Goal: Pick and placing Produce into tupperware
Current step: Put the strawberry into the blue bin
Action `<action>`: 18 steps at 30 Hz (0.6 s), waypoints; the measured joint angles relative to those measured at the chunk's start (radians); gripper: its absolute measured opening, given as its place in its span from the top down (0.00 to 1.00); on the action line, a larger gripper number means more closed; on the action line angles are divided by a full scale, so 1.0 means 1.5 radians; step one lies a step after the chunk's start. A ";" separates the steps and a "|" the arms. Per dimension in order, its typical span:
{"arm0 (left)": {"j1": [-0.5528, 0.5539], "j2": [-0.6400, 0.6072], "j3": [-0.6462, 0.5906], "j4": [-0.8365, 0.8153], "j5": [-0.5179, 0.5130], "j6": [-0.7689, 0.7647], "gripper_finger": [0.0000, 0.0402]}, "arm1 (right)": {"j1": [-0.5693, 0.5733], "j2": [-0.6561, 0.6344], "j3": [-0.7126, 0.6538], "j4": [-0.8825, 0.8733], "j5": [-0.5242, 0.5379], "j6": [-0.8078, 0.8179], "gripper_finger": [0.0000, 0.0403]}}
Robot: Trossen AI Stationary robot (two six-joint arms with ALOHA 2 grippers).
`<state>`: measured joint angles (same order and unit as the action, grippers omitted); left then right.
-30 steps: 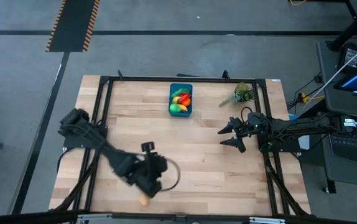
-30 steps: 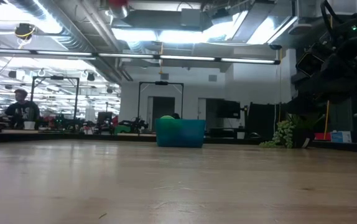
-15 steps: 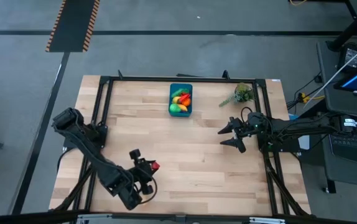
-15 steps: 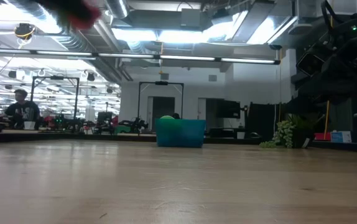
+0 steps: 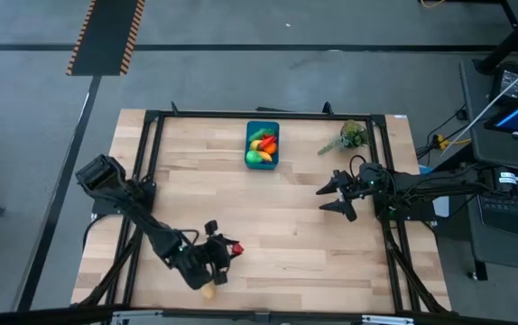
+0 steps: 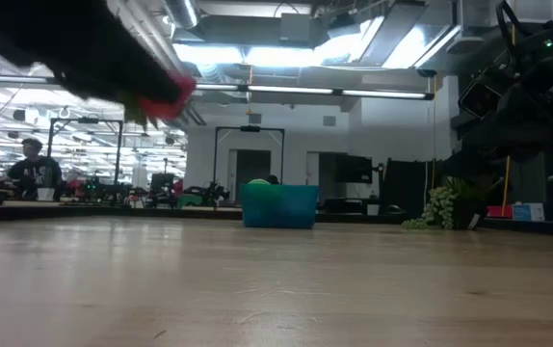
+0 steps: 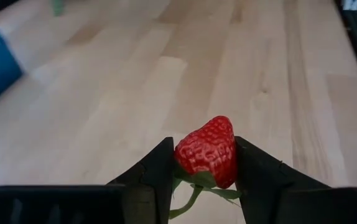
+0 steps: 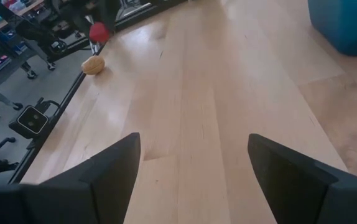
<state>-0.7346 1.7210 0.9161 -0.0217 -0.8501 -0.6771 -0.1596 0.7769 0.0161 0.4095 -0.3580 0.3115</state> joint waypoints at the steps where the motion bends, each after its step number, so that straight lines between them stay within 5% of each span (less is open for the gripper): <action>1: 0.005 0.000 -0.018 0.040 0.008 0.021 0.68 | 0.000 0.000 0.000 0.000 0.000 0.000 0.26; 12: 0.098 0.000 -0.225 0.554 0.181 0.225 0.68 | 0.000 0.000 0.000 -0.001 0.000 0.000 0.26; 18: 0.155 -0.015 -0.312 0.723 0.272 0.266 0.68 | 0.000 0.000 0.000 -0.002 0.000 0.000 0.26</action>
<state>-0.5019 1.6983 0.4484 1.0633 -0.4425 -0.2776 -0.1596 0.7769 0.0160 0.4061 -0.3580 0.3107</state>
